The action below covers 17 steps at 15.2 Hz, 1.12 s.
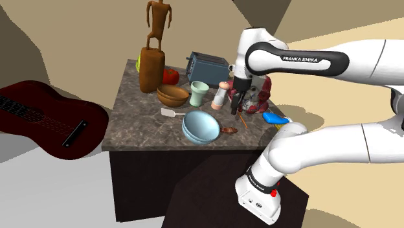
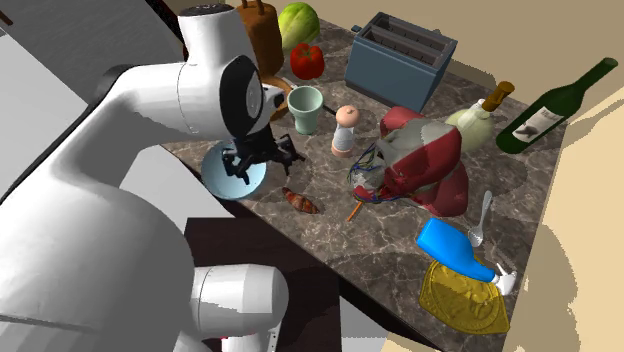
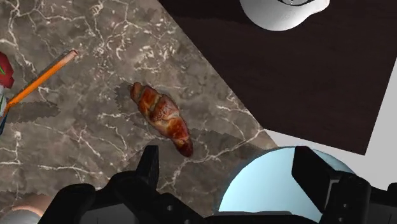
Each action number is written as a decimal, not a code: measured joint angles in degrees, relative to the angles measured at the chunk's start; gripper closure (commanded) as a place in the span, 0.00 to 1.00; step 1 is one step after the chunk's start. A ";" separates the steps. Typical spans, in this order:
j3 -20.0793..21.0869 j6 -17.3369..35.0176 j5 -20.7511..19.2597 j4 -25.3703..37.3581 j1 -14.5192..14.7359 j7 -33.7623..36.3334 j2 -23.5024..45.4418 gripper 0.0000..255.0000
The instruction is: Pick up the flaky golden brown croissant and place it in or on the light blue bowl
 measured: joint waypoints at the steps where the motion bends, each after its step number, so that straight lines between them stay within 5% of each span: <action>1: -1.35 1.69 -0.90 -1.20 0.28 -2.58 0.43 0.00; 11: -16.67 24.05 -9.04 -6.77 3.72 -28.50 17.04 0.00; 17: -19.23 31.63 -10.36 -9.02 3.93 -30.84 22.30 0.00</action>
